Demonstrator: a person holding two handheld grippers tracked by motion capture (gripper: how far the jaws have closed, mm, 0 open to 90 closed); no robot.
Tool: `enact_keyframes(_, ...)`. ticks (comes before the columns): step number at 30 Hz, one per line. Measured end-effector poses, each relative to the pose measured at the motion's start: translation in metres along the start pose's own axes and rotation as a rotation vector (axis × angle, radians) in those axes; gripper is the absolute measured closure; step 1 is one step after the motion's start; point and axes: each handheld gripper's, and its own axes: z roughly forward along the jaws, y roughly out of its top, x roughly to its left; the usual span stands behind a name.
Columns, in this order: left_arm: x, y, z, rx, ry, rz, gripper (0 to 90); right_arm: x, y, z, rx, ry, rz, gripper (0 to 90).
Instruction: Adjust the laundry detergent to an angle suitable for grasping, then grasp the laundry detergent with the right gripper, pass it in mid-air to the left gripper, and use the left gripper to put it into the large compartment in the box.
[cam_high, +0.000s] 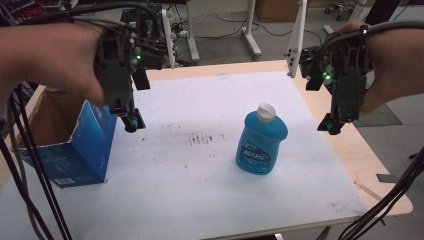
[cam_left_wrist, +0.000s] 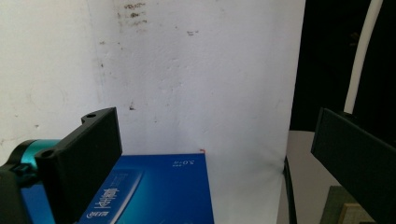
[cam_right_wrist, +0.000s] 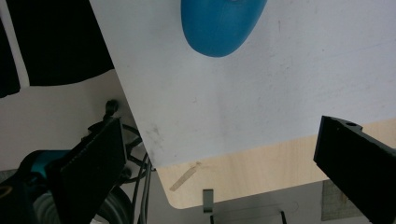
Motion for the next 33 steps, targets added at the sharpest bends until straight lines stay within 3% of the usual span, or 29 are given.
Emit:
enact_keyframes(17, -0.0023, 0.0002, 0.0013, -0.006, -0.004, 0.002, 1.7, 0.0054, -0.0020, 0.0001, -0.001, 0.001, 0.024, 1.5)
enact_keyframes(18, -0.0019, 0.0003, 0.0015, -0.006, -0.002, 0.003, 1.7, 0.0038, -0.0023, 0.0003, 0.003, 0.000, 0.004, 1.4)
enact_keyframes(33, -0.0025, -0.0009, 0.0009, 0.000, 0.000, -0.004, 1.7, 0.0012, -0.0029, 0.0017, -0.005, -0.004, 0.002, 1.4)
